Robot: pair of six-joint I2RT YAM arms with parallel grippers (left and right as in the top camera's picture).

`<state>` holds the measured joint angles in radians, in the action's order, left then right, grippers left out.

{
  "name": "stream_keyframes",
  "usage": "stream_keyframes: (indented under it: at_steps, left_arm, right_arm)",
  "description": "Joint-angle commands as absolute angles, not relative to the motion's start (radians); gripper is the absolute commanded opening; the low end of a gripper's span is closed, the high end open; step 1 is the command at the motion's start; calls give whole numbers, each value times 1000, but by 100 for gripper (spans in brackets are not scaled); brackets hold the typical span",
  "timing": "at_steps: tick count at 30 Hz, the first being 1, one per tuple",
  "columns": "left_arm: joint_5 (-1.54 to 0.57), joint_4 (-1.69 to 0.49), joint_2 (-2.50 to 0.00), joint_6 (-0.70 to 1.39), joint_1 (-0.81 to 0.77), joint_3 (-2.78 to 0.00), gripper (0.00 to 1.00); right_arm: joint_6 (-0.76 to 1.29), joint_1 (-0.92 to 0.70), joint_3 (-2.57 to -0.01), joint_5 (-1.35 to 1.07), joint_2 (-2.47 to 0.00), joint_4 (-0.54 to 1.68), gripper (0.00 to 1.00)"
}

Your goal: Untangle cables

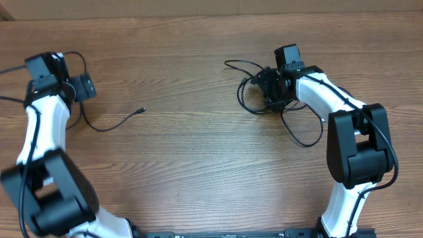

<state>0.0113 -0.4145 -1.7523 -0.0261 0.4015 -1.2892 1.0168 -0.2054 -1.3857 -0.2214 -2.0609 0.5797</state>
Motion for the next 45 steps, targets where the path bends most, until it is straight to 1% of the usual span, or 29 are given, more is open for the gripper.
stream_keyframes:
  at_steps: [1,2,5,12,45]
  left_arm:
    - [-274,-425,-1692,86,402,-1293,100]
    - [-326,-436,-1689,106,403,-1293,100]
    - [-398,-478,-1691,120,402,-1293,100]
    - [-392,-569,-1694,120,399,-1293,100]
    - [-385,-575,-1694,120,399,-1293,100]
  right_arm:
    - [1017,-208,-1335,-184,-2123,610,97]
    - [1017,-208,-1334,-184,-2123,610,99]
    - [1018,-208,-1334,-185,-2123,608,100]
    - [1018,-208,-1334,-184,-2123,606,100]
    - [1018,-208,-1335,-184,-2123,606,100]
